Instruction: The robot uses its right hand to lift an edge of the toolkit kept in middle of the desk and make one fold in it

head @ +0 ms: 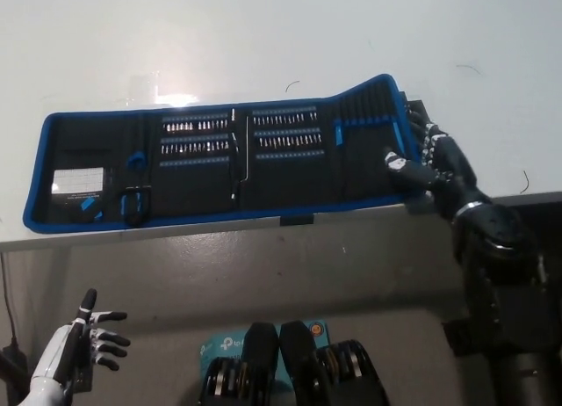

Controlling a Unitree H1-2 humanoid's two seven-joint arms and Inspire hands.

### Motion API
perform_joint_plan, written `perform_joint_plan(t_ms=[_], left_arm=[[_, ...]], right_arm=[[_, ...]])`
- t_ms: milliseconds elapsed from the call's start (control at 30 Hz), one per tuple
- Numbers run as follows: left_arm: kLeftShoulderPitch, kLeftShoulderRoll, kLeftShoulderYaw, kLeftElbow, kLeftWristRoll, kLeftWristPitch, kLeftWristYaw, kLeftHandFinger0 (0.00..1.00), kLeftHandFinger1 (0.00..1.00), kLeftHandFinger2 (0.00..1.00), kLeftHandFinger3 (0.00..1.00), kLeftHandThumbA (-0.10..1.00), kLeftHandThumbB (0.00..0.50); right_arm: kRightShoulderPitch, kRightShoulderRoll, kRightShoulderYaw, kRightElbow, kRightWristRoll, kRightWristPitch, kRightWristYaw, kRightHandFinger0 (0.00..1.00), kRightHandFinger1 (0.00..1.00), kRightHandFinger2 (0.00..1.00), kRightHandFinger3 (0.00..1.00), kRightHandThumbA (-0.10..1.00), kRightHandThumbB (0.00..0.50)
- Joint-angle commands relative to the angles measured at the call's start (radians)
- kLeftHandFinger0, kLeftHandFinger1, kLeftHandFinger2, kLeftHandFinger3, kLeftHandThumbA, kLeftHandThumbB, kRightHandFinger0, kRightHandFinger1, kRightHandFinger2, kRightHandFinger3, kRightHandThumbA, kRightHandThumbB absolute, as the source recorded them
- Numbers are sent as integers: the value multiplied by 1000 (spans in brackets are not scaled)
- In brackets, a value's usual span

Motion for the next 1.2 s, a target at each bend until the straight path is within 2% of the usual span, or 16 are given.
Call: perform_joint_plan(t_ms=[0,133,400,500,533,567,600,633,667,700,733,800,833,900,933,1167], left_arm=[[-10,18,11,-20,-6,4,-7,439,433,408,606,1000,500],[-15,16,5,-22,2,0,-6,399,419,396,618,1000,500],[-15,25,11,-31,-8,15,-16,423,433,404,598,1000,500],[-15,24,9,-29,-1,4,-11,402,415,382,584,1000,500],[-13,26,7,-30,1,-3,-13,400,414,383,584,1000,500],[-13,27,6,-31,1,-3,-14,399,416,386,585,1000,500],[-13,26,7,-33,0,1,-13,406,423,399,587,1000,500],[-12,25,8,-32,-1,-3,-13,416,427,398,580,1000,500],[-12,25,8,-31,-1,-6,-13,418,427,397,578,1000,500],[-14,24,5,-31,0,-6,-14,420,427,397,578,1000,500],[-17,24,3,-31,-2,0,-18,424,432,405,589,1000,500],[-27,31,2,-33,-2,11,-23,428,435,418,595,1000,500],[-34,35,0,-32,-1,10,-25,428,436,424,598,1000,500],[-41,37,0,-27,-5,12,-30,447,443,420,593,1000,500],[-44,40,-3,-26,-4,13,-33,438,441,415,610,1000,500],[-40,46,-7,-22,-1,-5,-41,350,391,390,586,1000,500]], right_arm=[[3,57,22,-46,-15,7,-45,957,1000,1000,1000,589,240],[58,112,-3,-68,2,-10,-83,869,1000,1000,1000,574,206],[127,182,-76,-44,37,-90,-134,771,1000,1000,1000,513,221],[129,209,-92,-28,33,-132,-169,587,989,1000,1000,389,215],[126,217,-96,-19,27,-151,-185,498,886,1000,1000,333,216],[122,223,-99,-13,24,-165,-195,449,848,1000,1000,297,216],[112,233,-107,-9,21,-172,-218,223,532,734,1000,210,237],[110,229,-90,-2,-8,-202,-229,34,161,354,980,130,220],[110,225,-81,1,-20,-216,-231,1,10,183,950,101,212],[115,223,-81,-6,-19,-217,-233,0,0,111,942,97,211],[115,210,-60,-3,-38,-241,-226,0,0,17,919,-29,171],[113,194,-40,4,-50,-289,-215,0,0,0,744,-100,107],[110,191,-38,7,-47,-300,-215,0,0,0,698,-100,109],[104,173,-14,5,-66,-308,-210,0,0,0,366,-100,63],[101,168,-8,10,-70,-326,-214,0,0,22,313,-100,76],[93,167,-8,11,-75,-331,-248,0,0,75,250,-100,94]])
